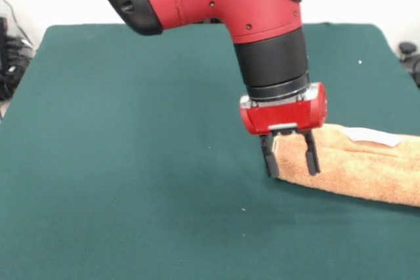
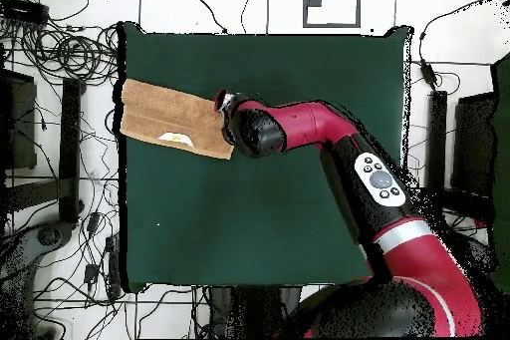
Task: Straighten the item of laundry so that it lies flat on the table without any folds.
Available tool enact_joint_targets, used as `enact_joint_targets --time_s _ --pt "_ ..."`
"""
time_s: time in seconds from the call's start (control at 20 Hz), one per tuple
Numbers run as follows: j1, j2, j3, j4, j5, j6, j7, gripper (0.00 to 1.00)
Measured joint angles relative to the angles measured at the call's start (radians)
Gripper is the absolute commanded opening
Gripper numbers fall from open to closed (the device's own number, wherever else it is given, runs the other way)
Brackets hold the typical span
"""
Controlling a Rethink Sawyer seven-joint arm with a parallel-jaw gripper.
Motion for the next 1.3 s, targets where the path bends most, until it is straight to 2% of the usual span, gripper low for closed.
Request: enact_joint_targets --time_s 0.3,0.5,0.75,0.85,1.0,1.1,1.3 --pt "-0.029 0.009 0.001 -0.047 -0.005 0.029 0.0 1.0" --pt "-0.041 0.009 0.0 -0.073 -0.043 0.032 0.0 1.0" --pt "-0.031 0.002 -0.015 -0.092 -0.156 0.021 0.0 1.0" --pt "-0.036 0.003 -0.014 -0.092 -0.172 0.021 0.0 1.0" --pt "-0.059 0.011 0.0 -0.089 -0.134 0.026 0.0 1.0" --pt "-0.096 0.028 0.018 -0.086 -0.044 0.046 0.0 1.0" --pt "-0.132 0.038 0.027 -0.074 0.059 0.079 0.0 1.0"
